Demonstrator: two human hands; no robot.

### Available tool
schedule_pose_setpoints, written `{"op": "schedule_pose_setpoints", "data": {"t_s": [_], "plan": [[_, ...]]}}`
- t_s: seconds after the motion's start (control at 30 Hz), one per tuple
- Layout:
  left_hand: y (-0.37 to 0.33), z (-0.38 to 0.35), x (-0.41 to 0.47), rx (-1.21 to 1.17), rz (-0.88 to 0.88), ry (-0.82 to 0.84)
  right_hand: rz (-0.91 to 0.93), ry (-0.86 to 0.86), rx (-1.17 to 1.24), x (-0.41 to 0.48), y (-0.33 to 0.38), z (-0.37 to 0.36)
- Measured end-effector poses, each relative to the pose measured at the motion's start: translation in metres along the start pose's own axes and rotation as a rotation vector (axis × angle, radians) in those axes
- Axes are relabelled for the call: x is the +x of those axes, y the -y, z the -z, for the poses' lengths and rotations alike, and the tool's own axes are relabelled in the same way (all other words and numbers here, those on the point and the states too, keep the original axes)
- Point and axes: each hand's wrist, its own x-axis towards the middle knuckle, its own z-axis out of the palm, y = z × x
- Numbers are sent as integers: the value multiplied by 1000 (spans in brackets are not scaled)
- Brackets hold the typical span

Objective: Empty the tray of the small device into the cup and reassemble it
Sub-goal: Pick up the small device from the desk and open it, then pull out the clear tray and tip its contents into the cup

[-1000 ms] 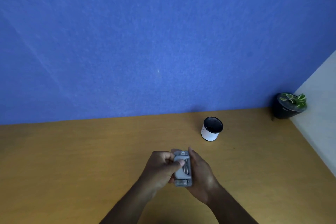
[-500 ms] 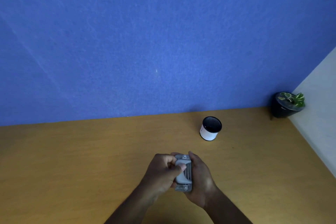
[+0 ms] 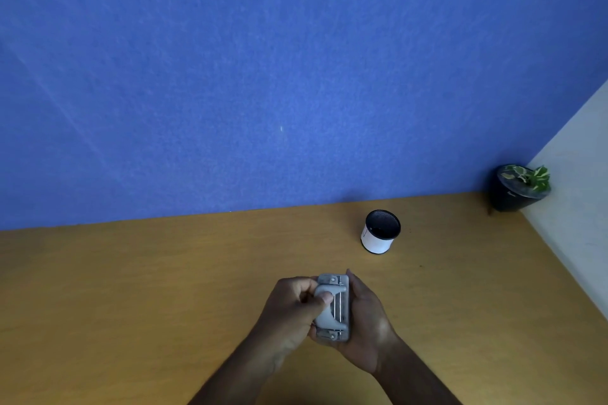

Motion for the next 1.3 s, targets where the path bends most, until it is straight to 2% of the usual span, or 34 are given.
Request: {"op": "schedule_pose_setpoints", "data": {"t_s": [0.2,0.4,0.73,0.93,1.07,1.17,1.3], "plan": [[0,3,1,-102,11,-18,45,-82,-29,1,0,0],[2,3,5,-160,-9,-28,88,-85,-51,2,3,-2],[3,8,10,-316,29,-16,90,5,-61,8,1,-1],[0,6,12,-617,78,21,109,29,-102,6,1,2],[-5,13,7,-868,128,154,101,42,-95,6,2,2],[-7,19,2,-916,113,255,104,21,-97,4,3,-2],[-9,20,0,-955,109,222,99,34,-70,5,1,-2]]}}
